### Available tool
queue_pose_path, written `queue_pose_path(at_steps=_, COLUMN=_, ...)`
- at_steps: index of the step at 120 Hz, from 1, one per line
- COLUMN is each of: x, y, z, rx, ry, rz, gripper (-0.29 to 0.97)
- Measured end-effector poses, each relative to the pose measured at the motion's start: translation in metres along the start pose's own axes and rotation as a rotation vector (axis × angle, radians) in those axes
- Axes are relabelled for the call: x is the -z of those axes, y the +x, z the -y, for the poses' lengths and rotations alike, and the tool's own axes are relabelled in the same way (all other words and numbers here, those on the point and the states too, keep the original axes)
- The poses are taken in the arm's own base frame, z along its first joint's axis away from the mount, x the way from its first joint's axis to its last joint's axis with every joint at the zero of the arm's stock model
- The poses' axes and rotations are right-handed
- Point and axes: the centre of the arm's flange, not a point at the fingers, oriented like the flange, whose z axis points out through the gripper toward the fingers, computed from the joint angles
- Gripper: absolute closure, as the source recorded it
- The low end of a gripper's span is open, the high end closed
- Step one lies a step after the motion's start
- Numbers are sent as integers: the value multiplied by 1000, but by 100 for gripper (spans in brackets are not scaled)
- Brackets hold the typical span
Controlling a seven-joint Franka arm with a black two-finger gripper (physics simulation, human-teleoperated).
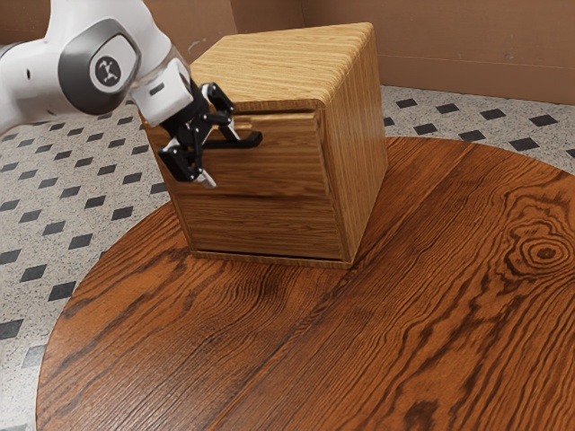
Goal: Pull the drawer handle with one arm to open the drawer
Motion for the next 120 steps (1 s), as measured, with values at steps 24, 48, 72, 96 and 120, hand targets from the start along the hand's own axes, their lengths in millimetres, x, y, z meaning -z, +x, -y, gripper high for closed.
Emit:
queue_pose_path(at_steps=24, x=4, y=0, z=-11, rx=8, ry=-9, rz=11, gripper=1)
queue_pose_path(at_steps=48, x=10, y=-1, z=-23, rx=20, ry=-12, rz=20, gripper=2)
queue_pose_path(at_steps=72, x=16, y=2, z=-40, rx=30, ry=-13, rz=22, gripper=1)
queue_pose_path(at_steps=96, x=25, y=0, z=-55, rx=49, ry=0, rz=24, gripper=1)
queue_pose_path(at_steps=120, x=18, y=1, z=-68, rx=58, ry=-10, rz=21, gripper=-1)
